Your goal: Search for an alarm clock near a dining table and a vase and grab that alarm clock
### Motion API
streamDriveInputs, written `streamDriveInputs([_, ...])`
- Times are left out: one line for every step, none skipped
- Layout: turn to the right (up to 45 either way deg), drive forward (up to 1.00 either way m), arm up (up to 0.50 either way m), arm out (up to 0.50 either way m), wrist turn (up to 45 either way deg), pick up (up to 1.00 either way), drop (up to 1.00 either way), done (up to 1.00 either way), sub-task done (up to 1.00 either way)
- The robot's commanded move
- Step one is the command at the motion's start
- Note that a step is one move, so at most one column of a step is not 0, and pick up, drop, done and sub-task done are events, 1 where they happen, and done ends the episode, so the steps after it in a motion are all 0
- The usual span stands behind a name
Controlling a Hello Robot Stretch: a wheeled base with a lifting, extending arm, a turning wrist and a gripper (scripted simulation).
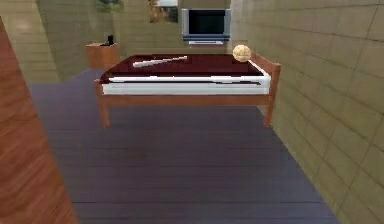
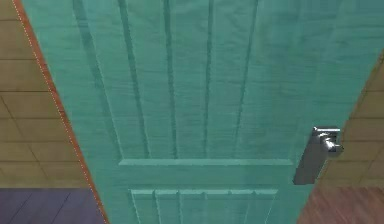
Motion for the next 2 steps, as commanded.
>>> streamDriveInputs([0.0,0.75,0.0,0.0,0.0,0.0,0.0,0.0,0.0])
streamDriveInputs([-45.0,0.0,0.0,0.0,0.0,0.0,0.0,0.0,0.0])
